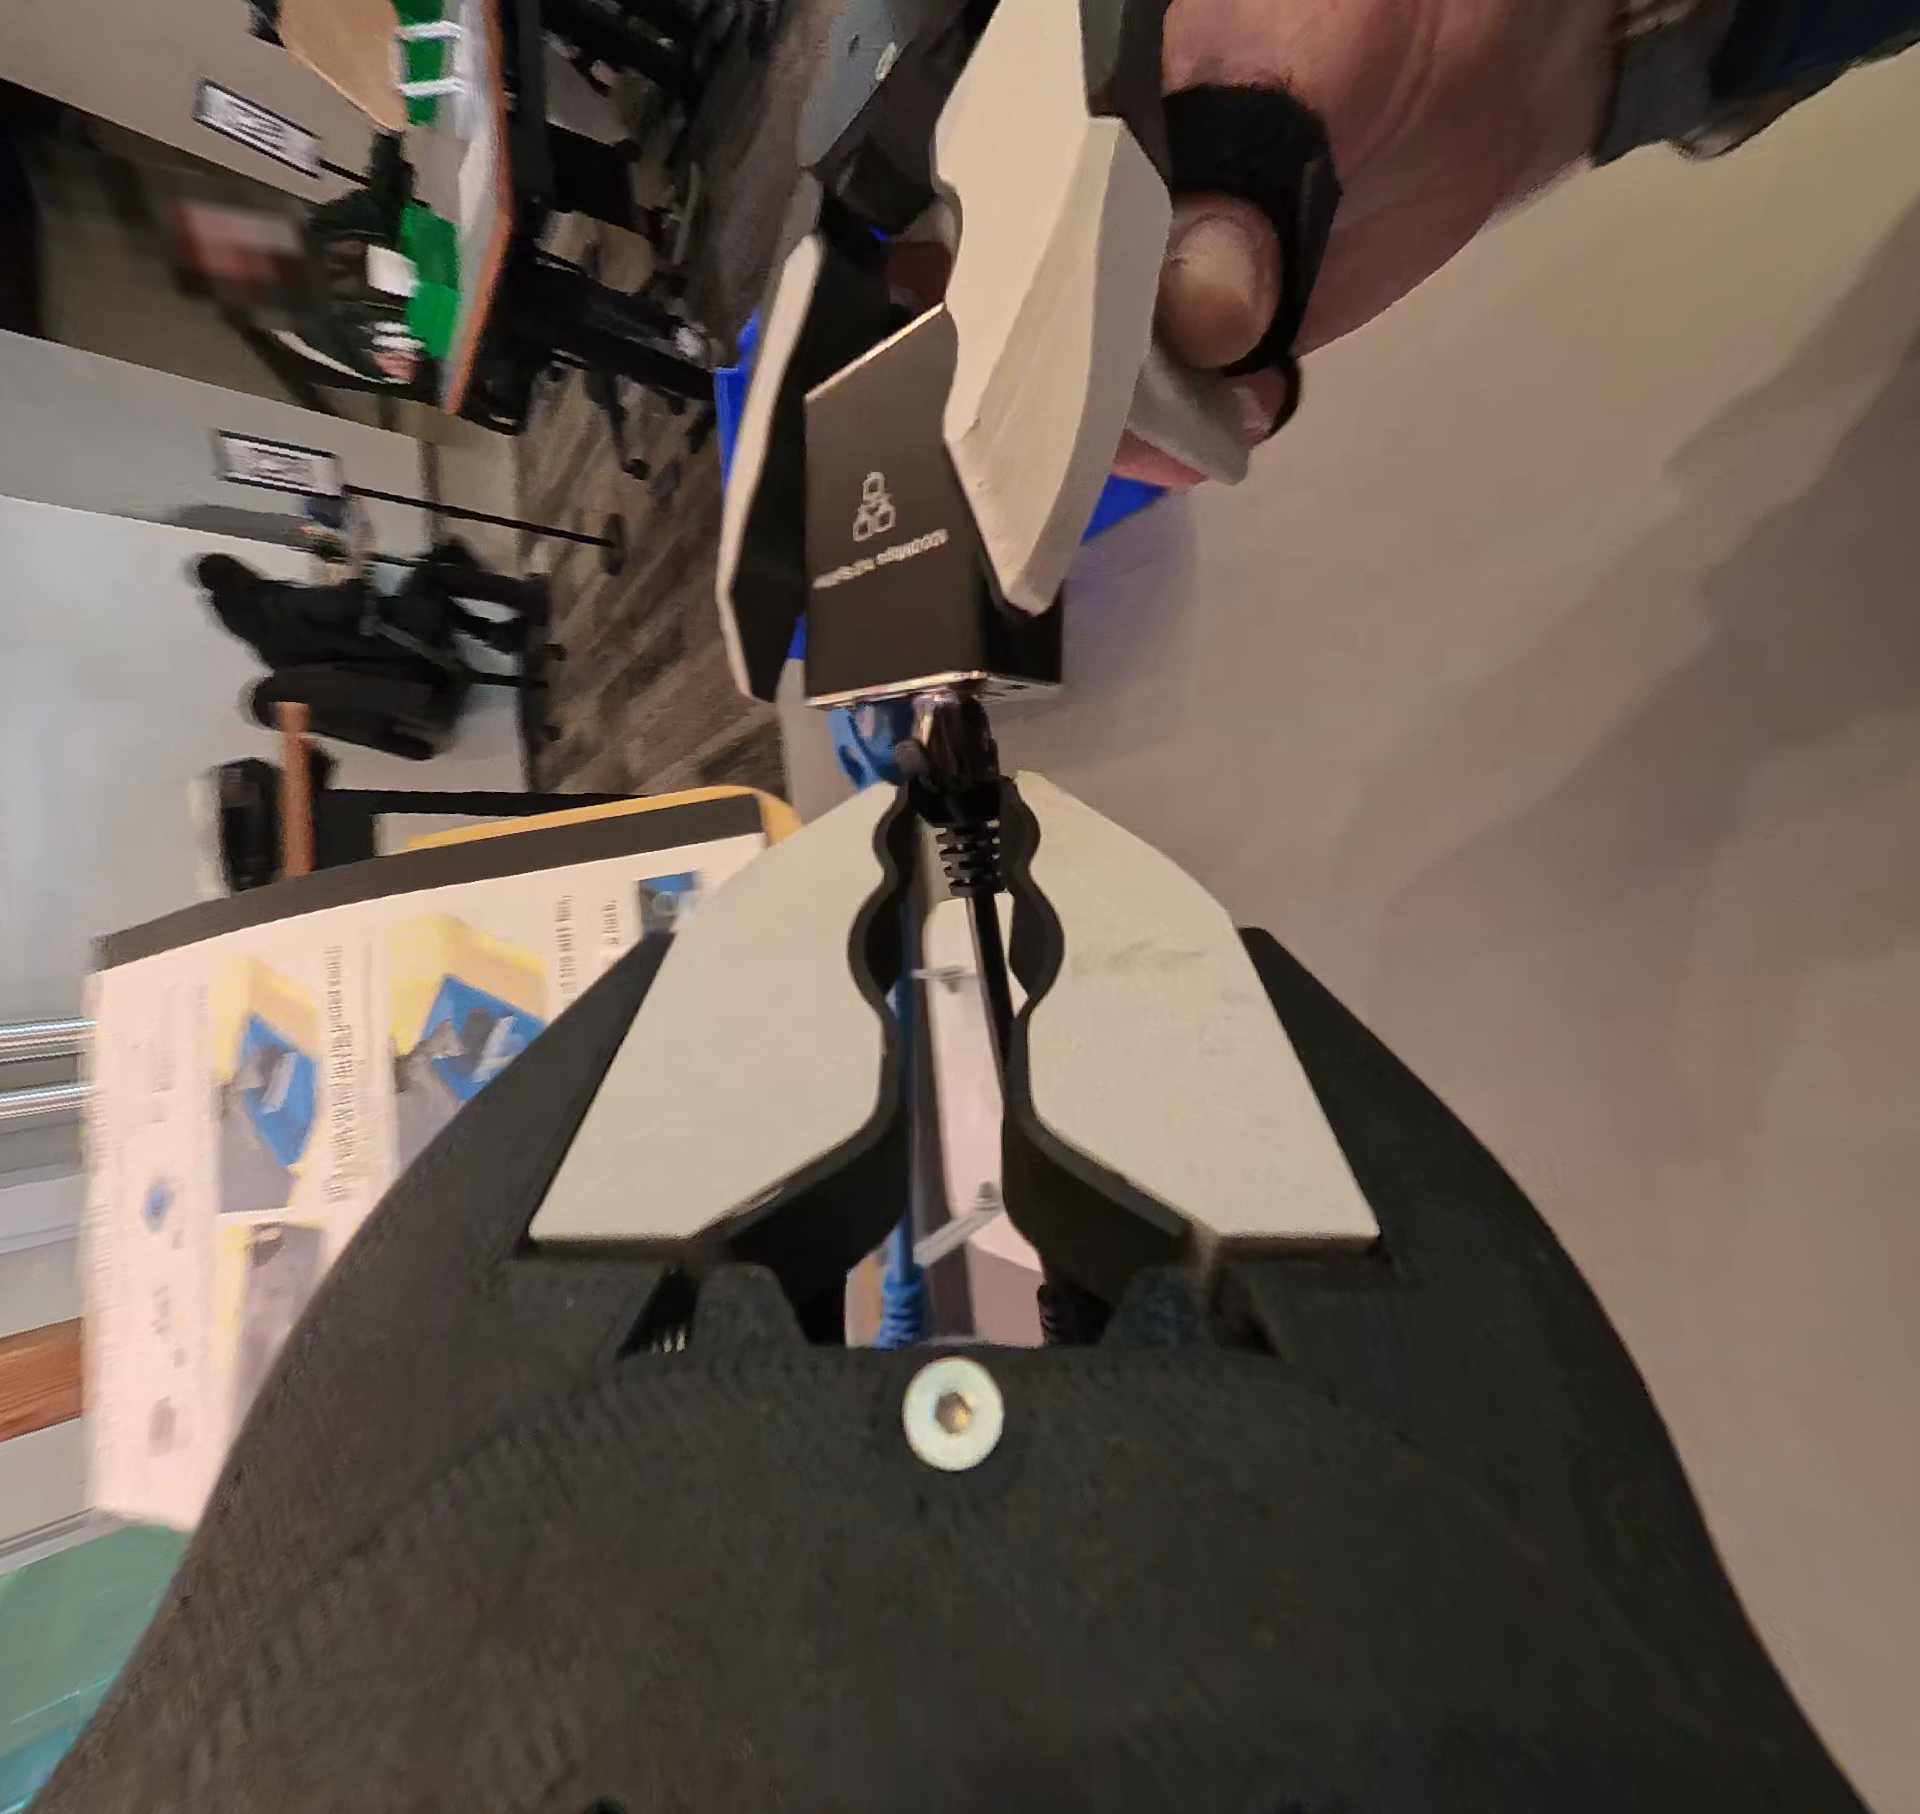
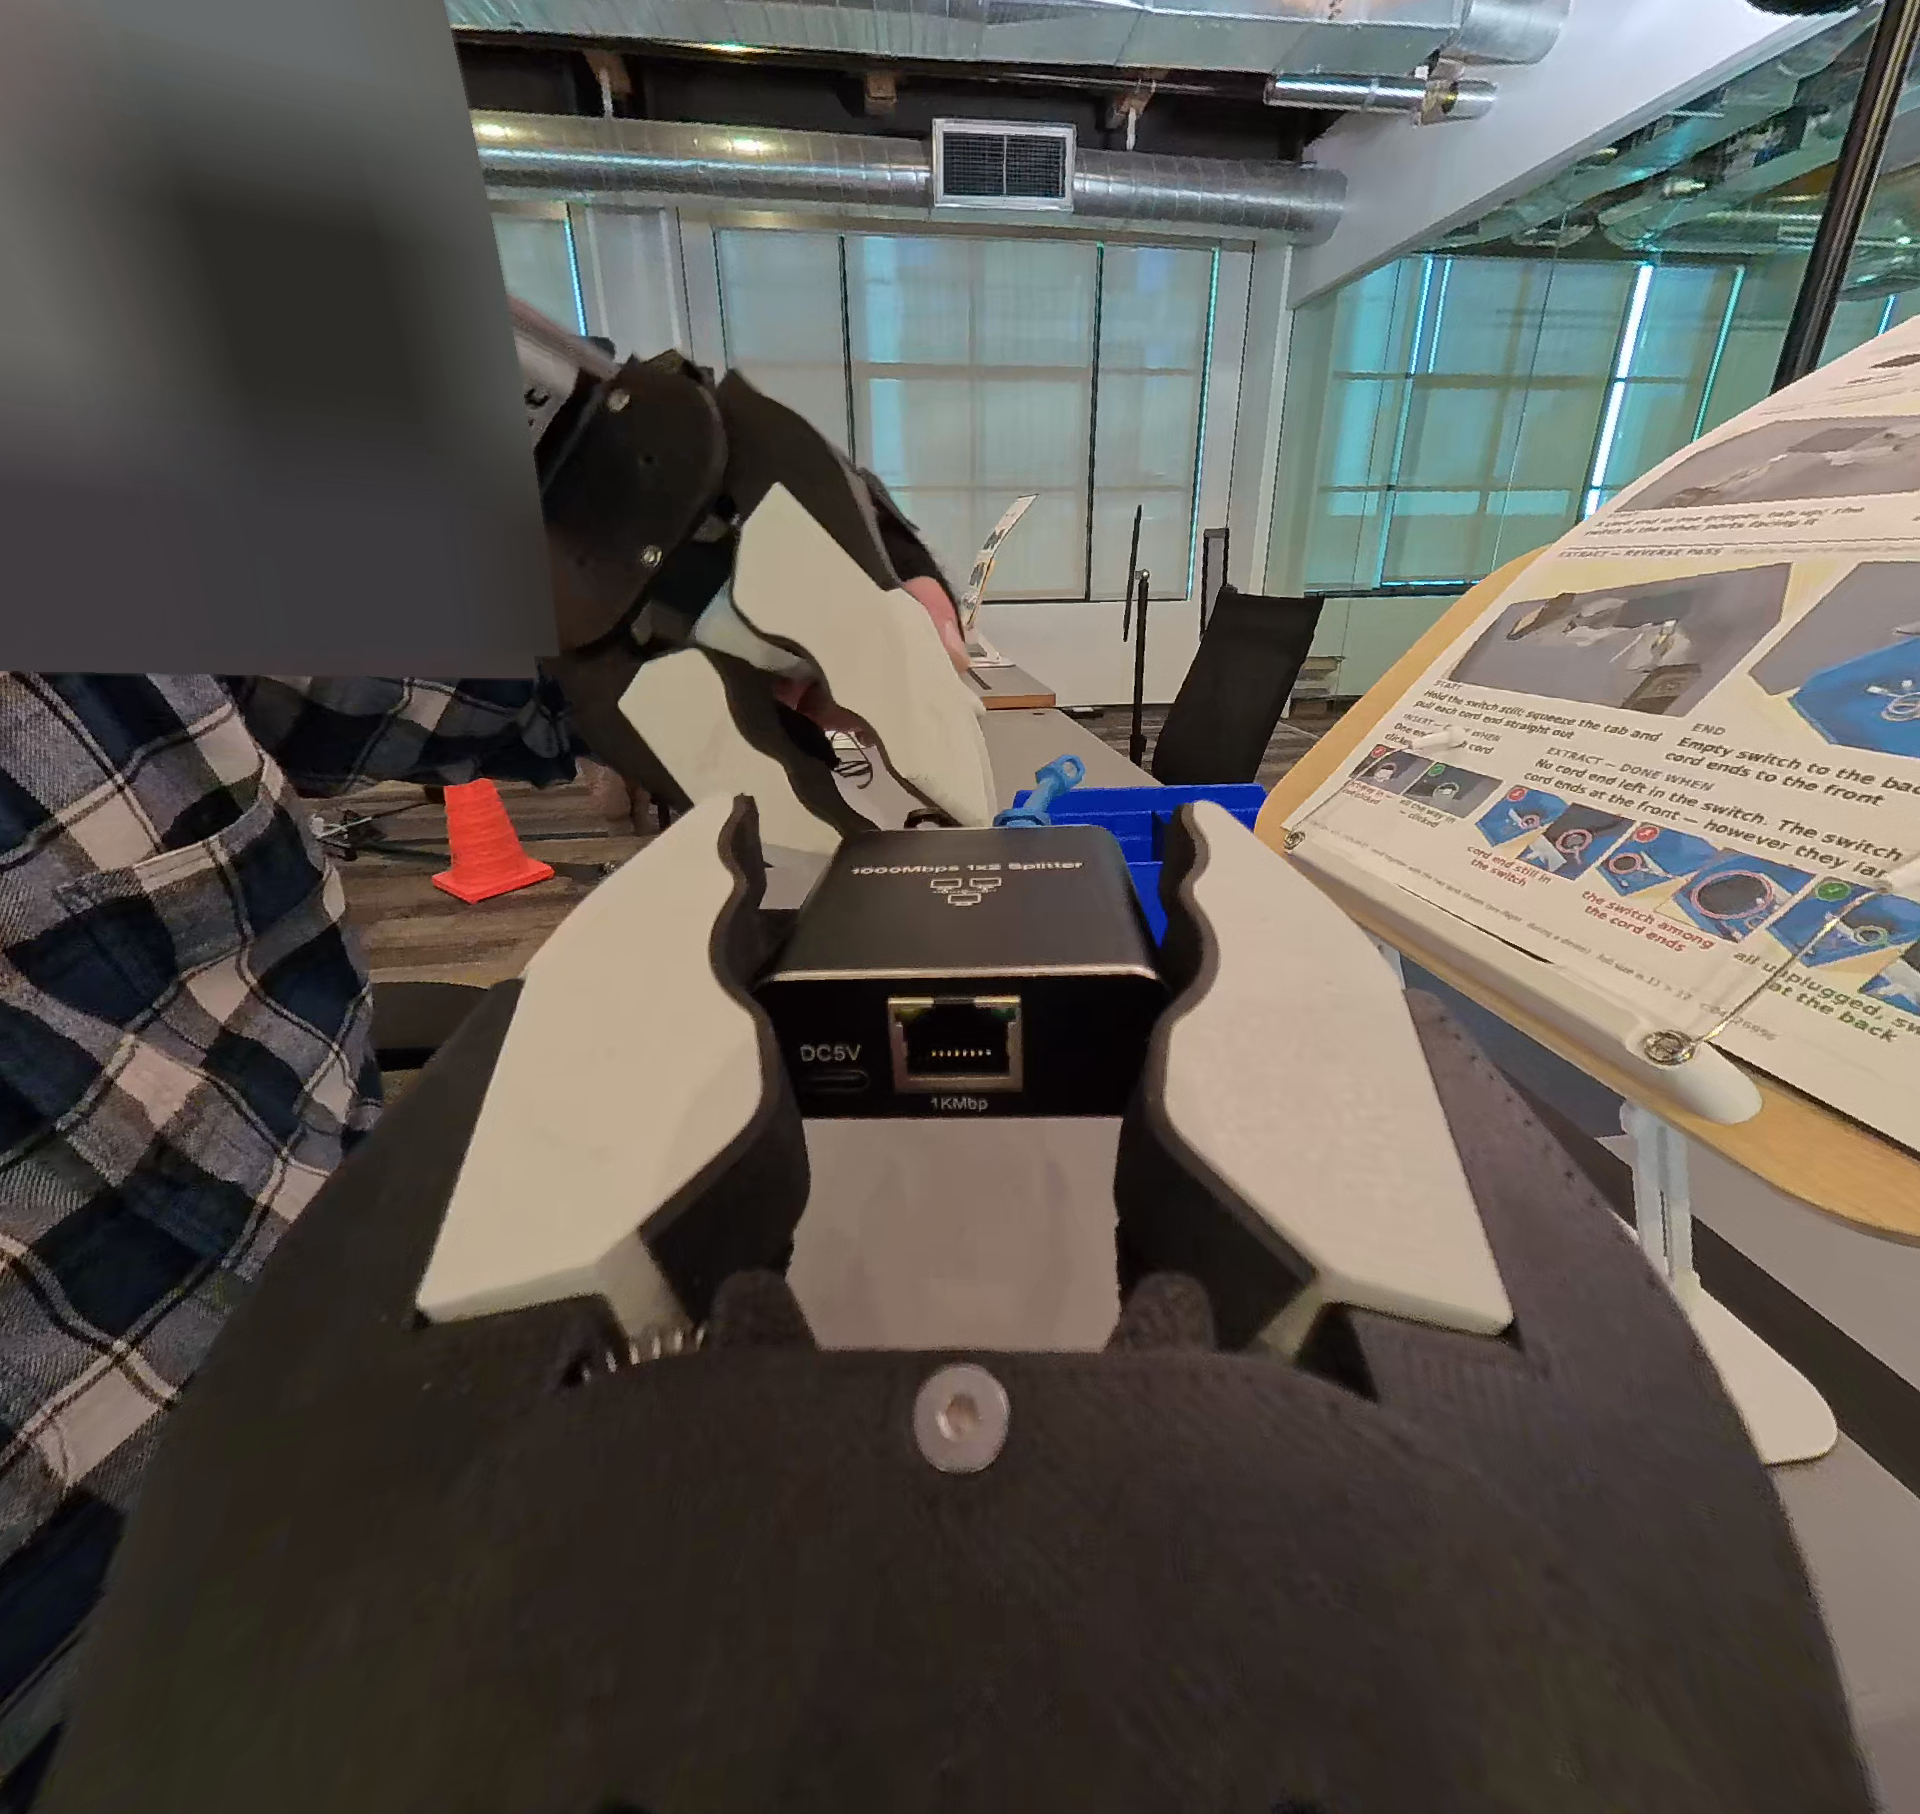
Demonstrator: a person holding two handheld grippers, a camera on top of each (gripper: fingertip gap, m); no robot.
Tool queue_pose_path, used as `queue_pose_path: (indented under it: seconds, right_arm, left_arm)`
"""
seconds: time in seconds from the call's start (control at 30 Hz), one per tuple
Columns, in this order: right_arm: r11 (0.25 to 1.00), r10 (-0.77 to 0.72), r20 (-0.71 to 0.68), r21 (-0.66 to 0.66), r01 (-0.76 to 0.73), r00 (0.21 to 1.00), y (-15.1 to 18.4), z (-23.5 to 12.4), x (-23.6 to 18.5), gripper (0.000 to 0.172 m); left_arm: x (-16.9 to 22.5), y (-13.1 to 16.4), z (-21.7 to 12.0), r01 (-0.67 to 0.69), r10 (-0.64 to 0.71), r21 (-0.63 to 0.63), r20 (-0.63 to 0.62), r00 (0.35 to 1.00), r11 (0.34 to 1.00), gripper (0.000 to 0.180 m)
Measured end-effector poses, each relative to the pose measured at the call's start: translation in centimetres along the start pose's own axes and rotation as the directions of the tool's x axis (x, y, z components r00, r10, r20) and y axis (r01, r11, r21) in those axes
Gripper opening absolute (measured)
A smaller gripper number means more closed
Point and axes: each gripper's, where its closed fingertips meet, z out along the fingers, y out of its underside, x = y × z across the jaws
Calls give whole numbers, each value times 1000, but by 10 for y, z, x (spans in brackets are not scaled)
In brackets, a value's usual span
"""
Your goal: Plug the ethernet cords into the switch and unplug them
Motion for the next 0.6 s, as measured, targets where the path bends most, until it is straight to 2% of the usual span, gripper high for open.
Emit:
queue_pose_path:
  seconds: [0.07,0.27,0.47,0.6]
  right_arm:
    - [1000,12,4,10,-12,1000,-1,0,0,75]
    - [1000,21,-24,19,-21,999,-3,1,4,75]
    - [997,66,-24,46,-65,998,-6,-1,7,75]
    - [996,72,-16,48,-72,997,-9,-2,5,75]
  left_arm:
    - [-4,0,0,-70,72,-25,76,995,997,15]
    - [-8,1,2,-123,130,-49,173,976,991,14]
    - [-14,-2,1,-201,216,-80,299,929,976,12]
    - [-16,-5,-1,-243,258,-88,324,910,966,11]
